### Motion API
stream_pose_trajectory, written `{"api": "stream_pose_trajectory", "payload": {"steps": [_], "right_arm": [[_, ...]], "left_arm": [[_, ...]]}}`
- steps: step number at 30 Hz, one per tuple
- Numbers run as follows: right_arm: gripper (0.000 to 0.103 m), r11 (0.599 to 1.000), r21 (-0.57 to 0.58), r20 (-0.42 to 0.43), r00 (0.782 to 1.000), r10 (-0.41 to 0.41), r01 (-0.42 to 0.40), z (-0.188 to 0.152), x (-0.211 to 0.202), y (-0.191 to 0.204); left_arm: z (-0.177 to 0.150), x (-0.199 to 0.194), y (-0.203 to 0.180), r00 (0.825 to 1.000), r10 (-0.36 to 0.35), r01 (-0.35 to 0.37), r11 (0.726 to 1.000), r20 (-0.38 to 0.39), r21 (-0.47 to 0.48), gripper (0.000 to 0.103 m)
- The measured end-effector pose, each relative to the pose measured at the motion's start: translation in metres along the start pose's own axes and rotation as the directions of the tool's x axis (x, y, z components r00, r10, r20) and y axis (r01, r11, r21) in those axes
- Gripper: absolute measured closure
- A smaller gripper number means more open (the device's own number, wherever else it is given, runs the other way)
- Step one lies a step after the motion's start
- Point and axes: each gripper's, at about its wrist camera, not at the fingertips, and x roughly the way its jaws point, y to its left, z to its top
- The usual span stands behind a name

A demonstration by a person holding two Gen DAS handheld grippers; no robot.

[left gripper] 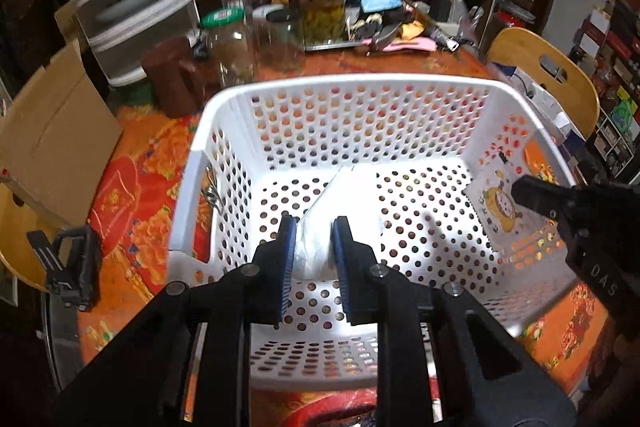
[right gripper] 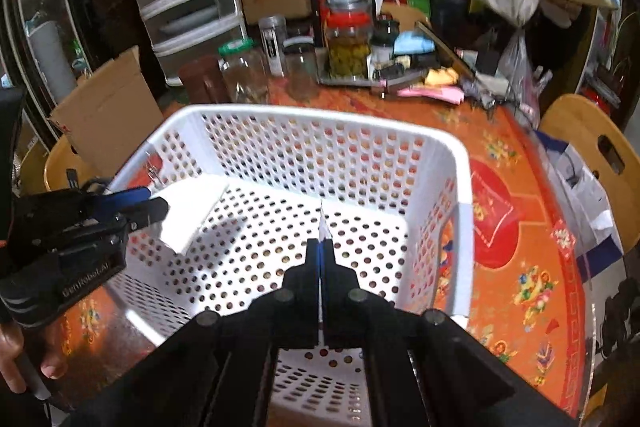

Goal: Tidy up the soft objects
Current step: 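Open the left tool over the basket while the right tool drops the card inside, then grasp the clear plastic bag with the left tool while the right tool grasps the pink rolled towel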

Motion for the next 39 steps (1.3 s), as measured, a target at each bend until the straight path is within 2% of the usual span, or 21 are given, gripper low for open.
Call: {"api": "stream_pose_trajectory", "payload": {"steps": [6,8,9,10,12,13,15,16,17,18,21,23,26,29,33,36,39], "right_arm": [[0.103,1.0,0.012,-0.031,0.999,0.013,-0.012,0.003,0.015,-0.003],[0.103,0.999,0.022,-0.044,0.998,0.039,-0.038,0.004,0.019,-0.004],[0.103,0.999,0.026,-0.051,0.997,0.049,-0.047,0.005,0.021,-0.003],[0.103,0.998,0.032,-0.057,0.997,0.054,-0.052,0.005,0.021,-0.004],[0.1,0.998,0.035,-0.044,0.997,0.058,-0.056,0.005,0.014,-0.006],[0.093,0.998,0.033,-0.037,0.997,0.061,-0.06,0.003,0.009,-0.006],[0.067,0.998,0.018,-0.023,0.998,0.063,-0.062,-0.001,-0.004,-0.007],[0.035,0.998,0.007,-0.014,0.998,0.057,-0.057,-0.005,-0.014,-0.006],[0.01,0.998,-0.003,-0.001,0.998,0.067,-0.067,-0.009,-0.022,-0.005],[0.005,0.997,-0.011,0.003,0.997,0.078,-0.078,-0.011,-0.027,-0.004],[0.005,0.997,-0.018,0.042,0.996,0.074,-0.073,-0.031,-0.053,-0.003],[0.005,0.997,-0.033,0.093,0.994,0.066,-0.063,-0.055,-0.076,0.0],[0.005,0.996,-0.046,0.161,0.983,0.085,-0.079,-0.104,-0.105,0.002],[0.005,0.995,-0.017,0.187,0.978,0.096,-0.094,-0.162,-0.114,0.005],[0.005,0.992,0.056,0.155,0.982,0.104,-0.114,-0.22,-0.096,0.01],[0.01,0.991,0.077,0.162,0.982,0.098,-0.112,-0.239,-0.089,0.015],[0.017,0.993,0.061,0.158,0.983,0.09,-0.101,-0.245,-0.082,0.021]], "left_arm": [[0.0,0.015,0.001,1.0,-0.011,0.01,1.0,-0.015,-0.019,0.085],[-0.002,0.013,0.001,1.0,-0.023,0.023,1.0,-0.017,-0.021,0.077],[-0.002,0.012,0.0,0.999,-0.029,0.029,0.999,-0.013,-0.019,0.066],[-0.002,0.009,0.0,1.0,-0.022,0.022,1.0,-0.005,-0.019,0.048],[-0.004,-0.001,0.003,0.999,-0.007,0.008,1.0,0.036,-0.024,0.028],[-0.006,-0.01,0.005,0.998,-0.01,0.012,1.0,0.064,-0.027,0.026],[-0.012,-0.034,0.011,0.993,-0.031,0.035,0.999,0.112,-0.036,0.024],[-0.016,-0.044,0.013,0.99,-0.046,0.052,0.998,0.133,-0.039,0.018],[-0.021,-0.057,0.016,0.985,-0.062,0.07,0.997,0.163,-0.042,0.014],[-0.026,-0.067,0.017,0.982,-0.064,0.073,0.996,0.18,-0.042,0.008],[-0.052,-0.1,0.023,0.974,-0.07,0.077,0.997,0.214,-0.022,0.008],[-0.081,-0.12,0.031,0.972,-0.05,0.055,0.998,0.229,-0.014,0.007],[-0.131,-0.132,0.048,0.971,-0.06,0.066,0.998,0.231,-0.021,0.004],[-0.183,-0.123,0.061,0.98,-0.045,0.055,0.997,0.195,-0.046,0.004],[-0.234,-0.099,0.073,0.989,-0.063,0.077,0.992,0.136,-0.103,0.004],[-0.257,-0.085,0.076,0.989,-0.094,0.108,0.986,0.112,-0.127,0.004],[-0.268,-0.073,0.076,0.992,-0.086,0.096,0.988,0.091,-0.119,0.004]]}}
